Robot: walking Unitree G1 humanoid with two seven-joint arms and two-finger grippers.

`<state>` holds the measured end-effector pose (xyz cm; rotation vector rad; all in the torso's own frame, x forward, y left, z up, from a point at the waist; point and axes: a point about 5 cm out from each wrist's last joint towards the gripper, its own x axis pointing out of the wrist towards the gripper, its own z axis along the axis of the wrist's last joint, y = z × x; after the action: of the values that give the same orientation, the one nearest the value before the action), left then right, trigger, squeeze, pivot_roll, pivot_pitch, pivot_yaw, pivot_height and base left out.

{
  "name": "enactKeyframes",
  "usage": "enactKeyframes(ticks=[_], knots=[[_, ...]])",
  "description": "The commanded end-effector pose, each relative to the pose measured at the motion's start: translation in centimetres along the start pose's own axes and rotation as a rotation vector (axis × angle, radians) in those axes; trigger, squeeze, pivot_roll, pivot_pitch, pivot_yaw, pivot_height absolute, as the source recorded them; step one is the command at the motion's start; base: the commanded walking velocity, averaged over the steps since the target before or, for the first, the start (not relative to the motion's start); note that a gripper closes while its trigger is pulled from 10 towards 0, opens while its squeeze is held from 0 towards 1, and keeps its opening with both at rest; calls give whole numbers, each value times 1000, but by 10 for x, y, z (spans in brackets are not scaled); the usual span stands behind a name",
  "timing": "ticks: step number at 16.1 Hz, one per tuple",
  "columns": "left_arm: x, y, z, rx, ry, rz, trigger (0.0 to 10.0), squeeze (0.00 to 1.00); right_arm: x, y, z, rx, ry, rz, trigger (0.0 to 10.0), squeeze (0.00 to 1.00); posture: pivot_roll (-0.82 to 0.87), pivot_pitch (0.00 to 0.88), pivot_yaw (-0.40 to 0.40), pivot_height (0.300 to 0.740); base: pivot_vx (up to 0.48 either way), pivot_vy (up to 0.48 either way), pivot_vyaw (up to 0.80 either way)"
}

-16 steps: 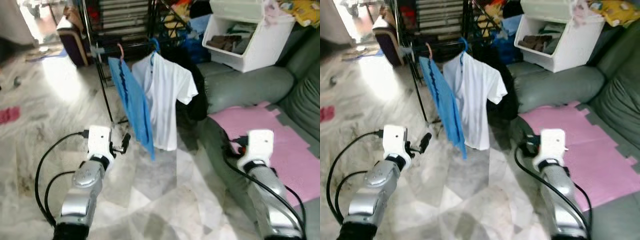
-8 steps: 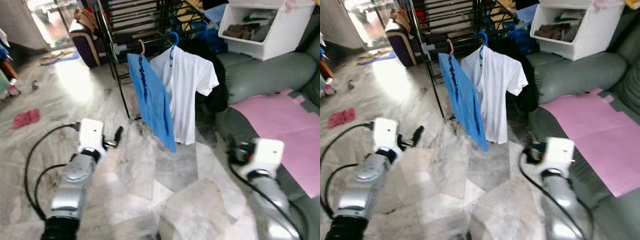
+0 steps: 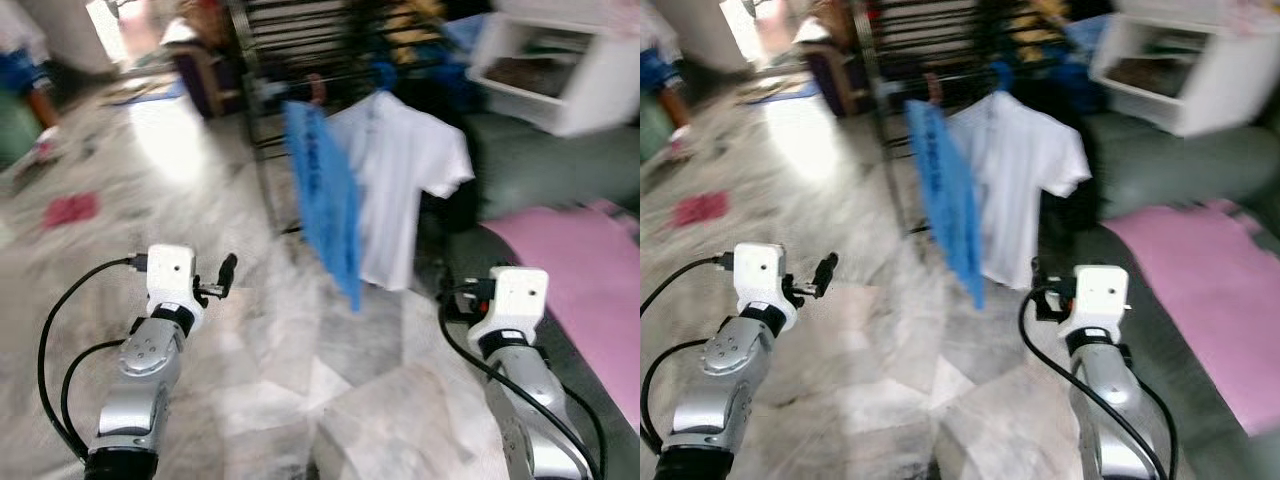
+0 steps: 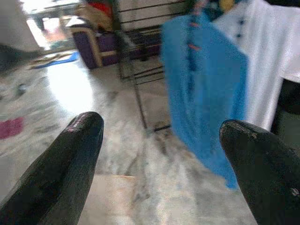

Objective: Hang hanger

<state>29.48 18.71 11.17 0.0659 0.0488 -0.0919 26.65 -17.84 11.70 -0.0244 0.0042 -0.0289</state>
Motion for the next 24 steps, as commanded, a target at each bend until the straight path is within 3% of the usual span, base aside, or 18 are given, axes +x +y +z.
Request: enactKeyframes(ticks=[1, 7, 10, 15, 17, 19, 24], knots=[[1, 4, 3, -4, -13, 28, 10000, 0, 5, 8, 6, 1, -20, 34, 10000, 0, -32, 0, 70, 740, 424, 0, 750], [18, -9, 9, -13, -51, -9, 10000, 0, 19, 6, 11, -2, -19, 41, 10000, 0, -43, 0, 48, 740, 425, 0, 0], [18, -7, 4, -27, -34, 36, 10000, 0, 25, 9, 13, 9, -19, 78, 10000, 0, -32, 0, 40, 740, 435, 0, 0], [17, -14, 1, -30, -28, 19, 10000, 0, 25, 25, 8, 28, -5, 162, 10000, 0, -21, 0, 33, 740, 385, 240, 0], [18, -13, 2, -31, -30, 28, 10000, 0, 26, 29, 9, -8, -14, 194, 10000, 0, -18, 0, 29, 740, 366, 311, 0], [22, -3, 4, -47, -28, 76, 10000, 0, 30, 26, 11, -1, -22, 181, 10000, 0, -16, 0, 27, 740, 330, 347, 519], [24, -6, 5, -18, -39, 48, 10000, 0, 33, 24, 11, 0, -28, 155, 10000, 0, -22, 0, 33, 740, 328, 304, 110]])
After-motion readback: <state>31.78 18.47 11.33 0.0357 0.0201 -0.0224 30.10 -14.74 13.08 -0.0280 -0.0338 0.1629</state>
